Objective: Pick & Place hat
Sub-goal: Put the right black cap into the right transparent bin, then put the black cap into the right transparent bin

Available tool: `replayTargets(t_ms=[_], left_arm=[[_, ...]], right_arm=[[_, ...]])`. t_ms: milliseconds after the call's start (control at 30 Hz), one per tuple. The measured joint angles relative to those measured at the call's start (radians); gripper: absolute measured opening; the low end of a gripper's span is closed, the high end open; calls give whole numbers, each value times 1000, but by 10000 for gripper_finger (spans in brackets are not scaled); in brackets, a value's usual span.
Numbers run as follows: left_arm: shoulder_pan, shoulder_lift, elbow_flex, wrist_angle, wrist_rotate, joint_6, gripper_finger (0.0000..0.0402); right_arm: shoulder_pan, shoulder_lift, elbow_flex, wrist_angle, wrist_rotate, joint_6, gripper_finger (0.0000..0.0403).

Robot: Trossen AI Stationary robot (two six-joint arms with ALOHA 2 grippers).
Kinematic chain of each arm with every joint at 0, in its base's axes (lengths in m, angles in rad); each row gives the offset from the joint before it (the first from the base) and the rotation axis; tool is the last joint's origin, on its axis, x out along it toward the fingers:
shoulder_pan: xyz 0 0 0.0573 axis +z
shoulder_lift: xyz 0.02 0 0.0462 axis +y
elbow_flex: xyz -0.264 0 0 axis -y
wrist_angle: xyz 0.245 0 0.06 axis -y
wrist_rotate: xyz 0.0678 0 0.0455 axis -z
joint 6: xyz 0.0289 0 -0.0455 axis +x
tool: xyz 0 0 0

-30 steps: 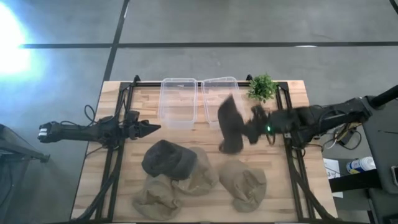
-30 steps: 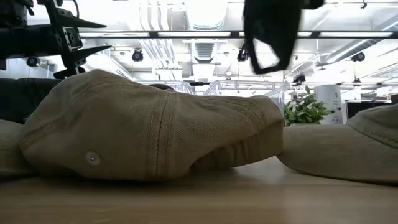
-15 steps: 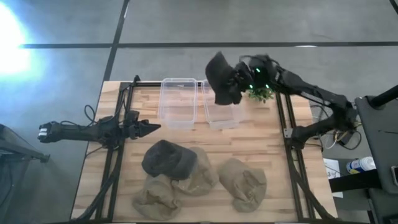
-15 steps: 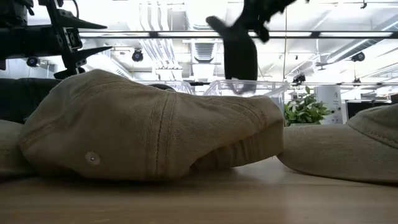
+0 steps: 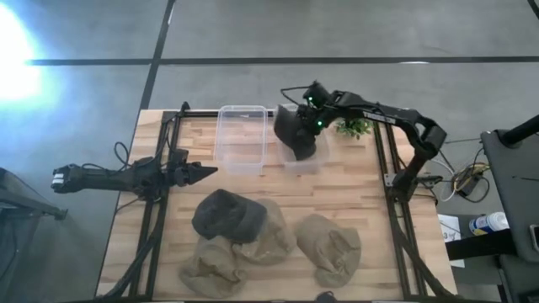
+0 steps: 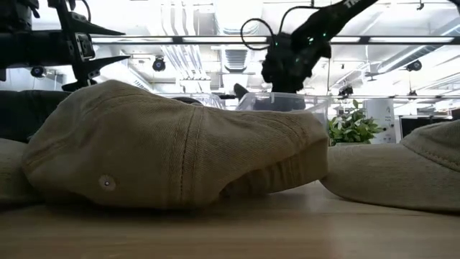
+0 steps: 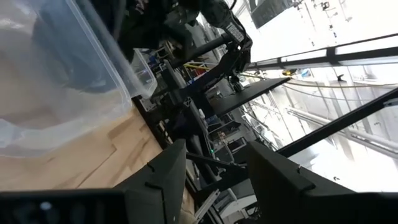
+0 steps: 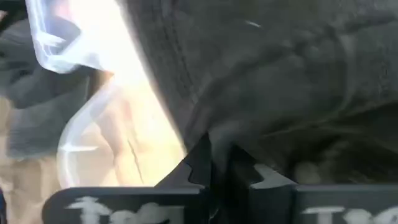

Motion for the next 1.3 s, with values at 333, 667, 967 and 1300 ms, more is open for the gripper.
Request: replayTargets(t_ms=[333, 667, 967, 1300], left_arm=[[0, -1, -1, -15, -65, -59, 163], [-1, 0, -1, -72, -55, -106, 163], [-29, 18, 9, -361, 176, -196, 163], [-146, 47, 255, -840, 228, -1, 144]], right_arm=[[7, 4, 38, -131, -6, 76, 118], [87, -145, 126, -245, 0, 139, 171], [276, -177, 123, -280, 122, 292, 171], [595, -55, 104, -161, 92, 651, 171]])
